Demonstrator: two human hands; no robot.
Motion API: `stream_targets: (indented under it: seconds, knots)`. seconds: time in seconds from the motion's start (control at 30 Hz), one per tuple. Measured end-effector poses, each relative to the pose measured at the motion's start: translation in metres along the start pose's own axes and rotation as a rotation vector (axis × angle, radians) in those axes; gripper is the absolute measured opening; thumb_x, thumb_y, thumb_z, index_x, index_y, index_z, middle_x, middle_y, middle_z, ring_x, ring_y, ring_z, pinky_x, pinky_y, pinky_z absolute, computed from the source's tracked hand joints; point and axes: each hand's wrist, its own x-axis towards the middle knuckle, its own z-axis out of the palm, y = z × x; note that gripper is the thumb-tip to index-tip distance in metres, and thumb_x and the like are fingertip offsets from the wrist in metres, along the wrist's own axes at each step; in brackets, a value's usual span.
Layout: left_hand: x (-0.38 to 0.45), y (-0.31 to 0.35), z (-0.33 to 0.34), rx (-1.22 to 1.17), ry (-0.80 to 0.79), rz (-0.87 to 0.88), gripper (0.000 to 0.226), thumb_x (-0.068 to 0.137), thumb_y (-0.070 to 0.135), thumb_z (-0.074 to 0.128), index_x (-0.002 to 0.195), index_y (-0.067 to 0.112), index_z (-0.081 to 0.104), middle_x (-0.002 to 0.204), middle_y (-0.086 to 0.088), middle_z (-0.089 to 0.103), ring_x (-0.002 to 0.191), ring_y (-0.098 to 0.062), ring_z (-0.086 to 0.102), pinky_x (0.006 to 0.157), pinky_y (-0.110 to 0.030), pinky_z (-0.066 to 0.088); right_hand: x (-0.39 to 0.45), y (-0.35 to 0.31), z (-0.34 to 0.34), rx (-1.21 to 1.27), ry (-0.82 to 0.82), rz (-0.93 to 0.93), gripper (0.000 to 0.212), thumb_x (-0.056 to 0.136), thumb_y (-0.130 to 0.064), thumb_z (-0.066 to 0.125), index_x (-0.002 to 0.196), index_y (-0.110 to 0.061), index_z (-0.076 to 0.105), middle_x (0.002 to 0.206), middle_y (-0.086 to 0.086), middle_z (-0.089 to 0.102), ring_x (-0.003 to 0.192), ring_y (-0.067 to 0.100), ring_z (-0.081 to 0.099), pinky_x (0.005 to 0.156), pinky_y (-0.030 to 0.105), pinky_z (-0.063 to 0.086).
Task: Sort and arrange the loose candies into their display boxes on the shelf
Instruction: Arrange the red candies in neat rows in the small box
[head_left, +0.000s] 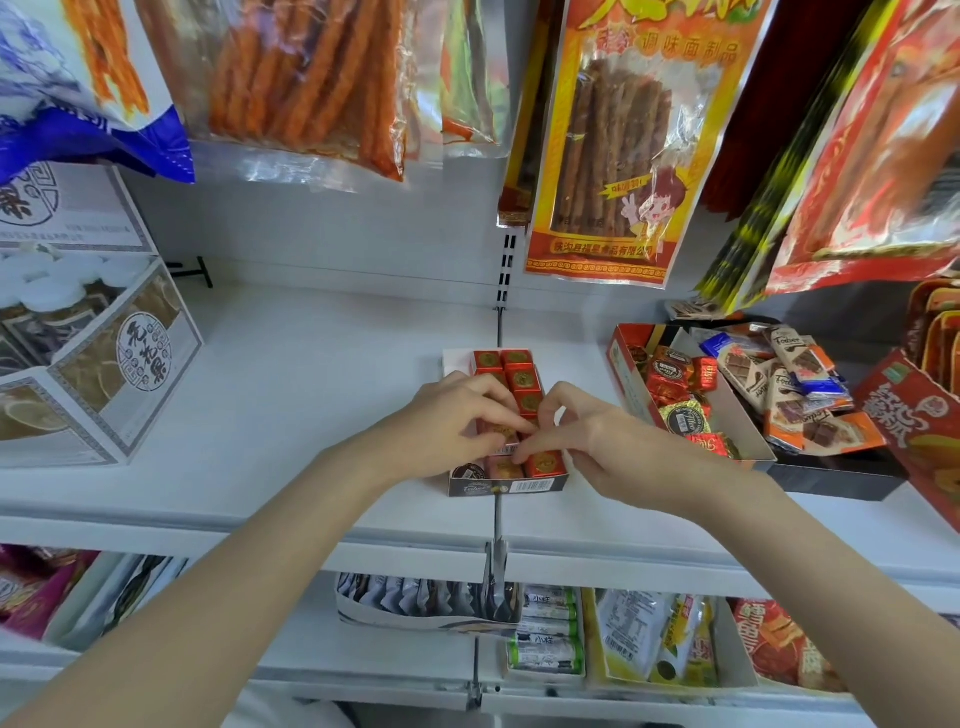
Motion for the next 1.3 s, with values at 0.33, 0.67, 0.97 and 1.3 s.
stream_targets:
  seconds: [0.33,0.67,0.97,1.3]
  knots:
    - [0.002,-0.003,-0.001,-0.025,-0.008,0.013,0.027,0.087,0.016,0.059,0.108,0.031,0.066,0.106,0.020,0.044,0.115,-0.014,0.040,0.105,-0.037,0.030,-0.005,0.004,-0.009,0.134,0.084,0.023,0.025,0.084,-0.007,0.058,0.103,-0.023,0.055,0.092,-0.016,0.053,0.077,-0.006,0.051,0.068,0.010,0.044]
    - [0.001,-0.001,-0.002,-0.021,-0.008,0.006,0.027,0.088,0.017,0.057,0.111,0.030,0.065,0.108,0.017,0.045,0.115,-0.013,0.040,0.104,-0.035,0.030,-0.005,0.012,-0.017,0.711,0.166,0.228,0.011,0.082,-0.007,0.064,0.090,-0.015,0.065,0.089,0.006,0.069,0.083,0.014,0.064,0.079,0.023,0.051]
    - [0.002,0.000,-0.002,-0.056,-0.021,0.008,0.030,0.088,0.016,0.058,0.112,0.034,0.062,0.108,0.016,0.045,0.115,-0.011,0.040,0.105,-0.035,0.031,0.001,0.004,0.000,0.222,0.191,0.191,0.009,0.084,-0.022,0.062,0.091,-0.026,0.066,0.092,-0.014,0.047,0.078,0.000,0.048,0.067,0.011,0.040]
    - [0.003,-0.003,-0.001,-0.058,-0.029,-0.004,0.030,0.088,0.016,0.058,0.110,0.036,0.062,0.107,0.018,0.045,0.115,-0.012,0.040,0.104,-0.034,0.032,0.002,0.007,0.011,0.456,0.254,0.286,0.021,0.081,-0.015,0.067,0.069,-0.025,0.053,0.094,0.000,0.050,0.081,0.016,0.057,0.073,0.024,0.049]
